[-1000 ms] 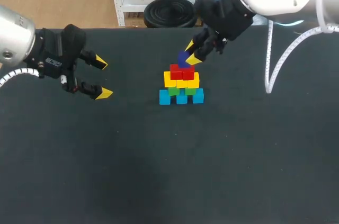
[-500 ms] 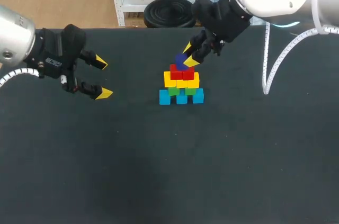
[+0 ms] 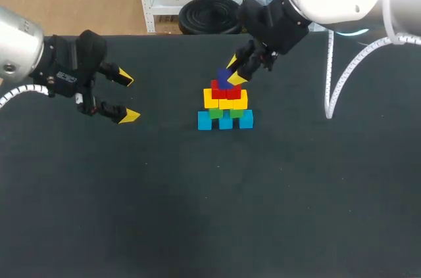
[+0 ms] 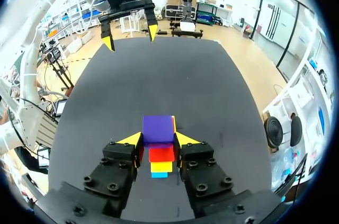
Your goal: Place the blue cubes, place green cubes on the blue cubes, place the yellow cubes on the green cubes, then place the red cubes on the yellow cubes, and place purple cube on the red cubes.
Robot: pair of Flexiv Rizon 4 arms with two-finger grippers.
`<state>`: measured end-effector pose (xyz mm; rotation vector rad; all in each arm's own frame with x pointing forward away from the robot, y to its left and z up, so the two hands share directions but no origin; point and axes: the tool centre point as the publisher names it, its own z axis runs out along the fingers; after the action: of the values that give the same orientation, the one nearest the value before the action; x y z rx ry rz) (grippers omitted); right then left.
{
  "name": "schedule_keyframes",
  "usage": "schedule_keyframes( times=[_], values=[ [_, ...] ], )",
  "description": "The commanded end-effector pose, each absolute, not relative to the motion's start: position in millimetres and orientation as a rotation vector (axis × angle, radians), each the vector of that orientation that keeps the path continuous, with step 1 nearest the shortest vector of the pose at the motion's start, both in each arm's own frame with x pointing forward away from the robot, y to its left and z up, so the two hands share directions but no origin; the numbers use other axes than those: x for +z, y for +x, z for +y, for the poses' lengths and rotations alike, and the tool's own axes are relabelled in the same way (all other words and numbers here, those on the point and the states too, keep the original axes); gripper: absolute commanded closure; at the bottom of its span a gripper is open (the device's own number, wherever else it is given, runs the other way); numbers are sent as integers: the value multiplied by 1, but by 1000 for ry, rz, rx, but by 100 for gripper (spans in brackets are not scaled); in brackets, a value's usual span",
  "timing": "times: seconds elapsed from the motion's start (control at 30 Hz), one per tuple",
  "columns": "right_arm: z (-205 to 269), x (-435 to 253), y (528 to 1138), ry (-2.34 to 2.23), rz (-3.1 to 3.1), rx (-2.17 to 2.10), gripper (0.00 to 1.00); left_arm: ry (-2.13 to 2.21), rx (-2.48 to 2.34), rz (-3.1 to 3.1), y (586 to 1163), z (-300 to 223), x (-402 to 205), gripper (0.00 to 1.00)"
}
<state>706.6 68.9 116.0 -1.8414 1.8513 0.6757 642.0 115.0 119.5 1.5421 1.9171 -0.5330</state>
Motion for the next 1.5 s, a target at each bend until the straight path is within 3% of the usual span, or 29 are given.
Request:
schedule_keyframes(
  times=[0.03,0.63,1.07,1.13,1.5],
  values=[
    [70,116,708,-1843,1852,678,100,1540,-535,1909,641,116,118,0],
    [68,115,710,-1839,1866,670,100,1540,-535,1909,641,116,118,0],
    [69,115,710,-1838,1870,668,82,1540,-535,1909,641,116,118,0],
    [69,115,710,-1839,1871,668,75,1540,-535,1909,641,116,118,0],
    [69,115,710,-1841,1873,668,65,1540,-535,1909,641,116,118,0]
  ],
)
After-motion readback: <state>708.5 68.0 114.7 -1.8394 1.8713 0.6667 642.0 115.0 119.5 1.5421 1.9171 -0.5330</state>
